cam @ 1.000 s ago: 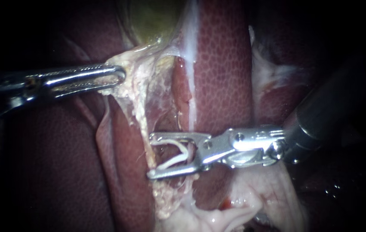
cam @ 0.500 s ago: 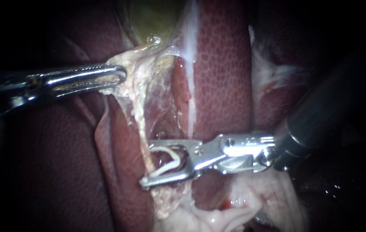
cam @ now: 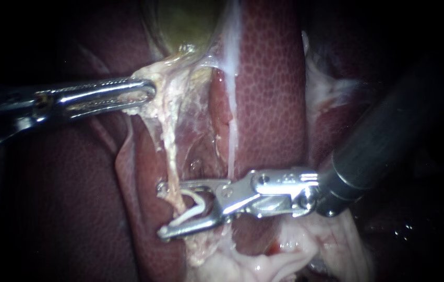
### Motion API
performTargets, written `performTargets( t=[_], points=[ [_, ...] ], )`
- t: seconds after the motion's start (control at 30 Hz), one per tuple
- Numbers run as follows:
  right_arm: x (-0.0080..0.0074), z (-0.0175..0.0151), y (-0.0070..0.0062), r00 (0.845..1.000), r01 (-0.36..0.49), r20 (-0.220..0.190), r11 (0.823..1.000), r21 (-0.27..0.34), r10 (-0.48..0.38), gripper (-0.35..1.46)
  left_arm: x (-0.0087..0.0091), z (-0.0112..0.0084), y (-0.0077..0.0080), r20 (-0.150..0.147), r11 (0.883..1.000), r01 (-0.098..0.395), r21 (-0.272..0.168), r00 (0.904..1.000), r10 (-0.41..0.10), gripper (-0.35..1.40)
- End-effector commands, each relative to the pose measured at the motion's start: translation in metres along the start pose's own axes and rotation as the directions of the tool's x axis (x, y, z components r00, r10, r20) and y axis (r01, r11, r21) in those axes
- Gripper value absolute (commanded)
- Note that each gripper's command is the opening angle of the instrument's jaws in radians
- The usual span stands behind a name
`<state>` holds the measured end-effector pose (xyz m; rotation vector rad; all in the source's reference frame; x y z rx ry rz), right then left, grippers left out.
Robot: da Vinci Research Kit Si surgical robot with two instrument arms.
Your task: Clipping first clip left tube
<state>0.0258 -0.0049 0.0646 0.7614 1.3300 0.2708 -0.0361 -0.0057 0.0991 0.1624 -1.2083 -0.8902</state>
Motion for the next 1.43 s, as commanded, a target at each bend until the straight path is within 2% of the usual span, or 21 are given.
performTargets(
  t=[0.03,0.63,0.67,0.7,0.77,0.8,1.43],
  points=[
    [0.0,0.0001,0.0001,1.0,-0.004,-0.004,1.0,-0.002,0.004,0.6,0.0,0.0,0.0,0.0,1.0,-0.001,0.0,1.0,0.001,-0.35],
    [-0.0004,0.0006,0.0007,1.0,-0.012,-0.006,1.0,0.002,0.012,0.53,0.0,0.0,-0.0001,0.0,1.0,-0.001,0.0,1.0,0.001,-0.35],
    [-0.0005,0.0005,0.0008,1.0,-0.011,-0.008,1.0,0.009,0.011,0.49,0.0,0.0,-0.0001,0.0,1.0,-0.001,0.0,1.0,0.001,-0.35],
    [-0.0006,0.0002,0.0008,1.0,-0.021,-0.006,0.999,0.032,0.021,0.32,0.0,0.0,-0.0001,0.0,1.0,-0.001,0.0,1.0,0.001,-0.35],
    [-0.0007,-0.0006,0.0006,0.998,-0.058,0.023,0.997,0.057,0.057,-0.1,0.0,0.0,-0.0001,0.0,1.0,-0.001,0.0,1.0,0.001,-0.35],
    [-0.0007,-0.0007,0.0006,0.998,-0.063,0.028,0.997,0.05,0.062,-0.35,0.0,-0.0001,-0.0001,0.0,1.0,-0.001,0.0,1.0,0.001,-0.35],
    [-0.0009,-0.0009,0.0007,0.997,-0.073,0.032,0.996,0.051,0.072,-0.34,0.0,-0.0001,-0.0001,0.0,1.0,-0.001,0.0,1.0,0.001,-0.35]
  ],
)
